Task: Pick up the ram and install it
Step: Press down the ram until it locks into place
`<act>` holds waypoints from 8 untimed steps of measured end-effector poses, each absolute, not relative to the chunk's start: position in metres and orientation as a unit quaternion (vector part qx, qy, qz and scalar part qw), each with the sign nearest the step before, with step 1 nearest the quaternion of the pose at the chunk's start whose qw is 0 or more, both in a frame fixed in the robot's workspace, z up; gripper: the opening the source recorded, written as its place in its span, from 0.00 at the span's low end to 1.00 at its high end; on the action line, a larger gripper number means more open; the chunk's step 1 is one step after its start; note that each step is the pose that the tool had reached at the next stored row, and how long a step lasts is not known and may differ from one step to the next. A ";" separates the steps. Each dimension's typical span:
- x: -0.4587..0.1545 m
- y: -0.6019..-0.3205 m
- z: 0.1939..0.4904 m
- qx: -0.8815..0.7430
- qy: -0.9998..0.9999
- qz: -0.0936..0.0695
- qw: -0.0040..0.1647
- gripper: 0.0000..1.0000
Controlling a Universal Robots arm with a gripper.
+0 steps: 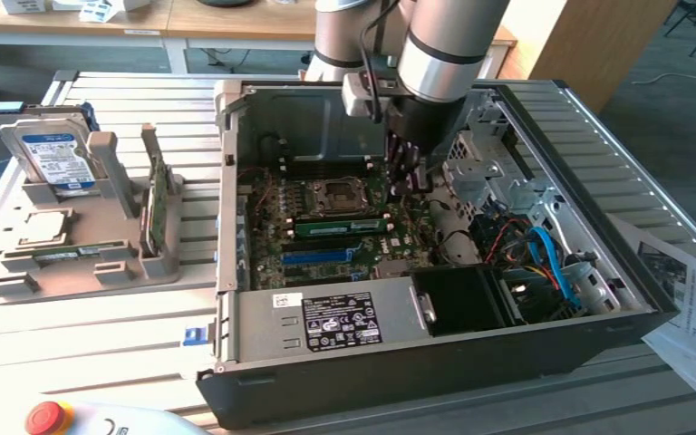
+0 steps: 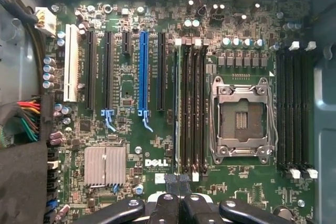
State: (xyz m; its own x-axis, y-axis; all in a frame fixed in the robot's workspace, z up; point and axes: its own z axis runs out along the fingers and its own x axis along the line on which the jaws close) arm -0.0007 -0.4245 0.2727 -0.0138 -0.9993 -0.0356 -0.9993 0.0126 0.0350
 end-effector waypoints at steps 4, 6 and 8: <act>-0.001 -0.425 0.267 -0.702 0.712 0.025 0.000 0.10; -0.001 -0.425 0.266 -0.702 0.712 0.025 0.000 0.10; -0.001 -0.425 0.265 -0.702 0.712 0.025 0.000 0.10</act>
State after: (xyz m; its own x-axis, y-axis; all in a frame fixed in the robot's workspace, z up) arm -0.0007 -0.4246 0.2654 -0.0138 -0.9993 -0.0353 -0.9993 0.0126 0.0351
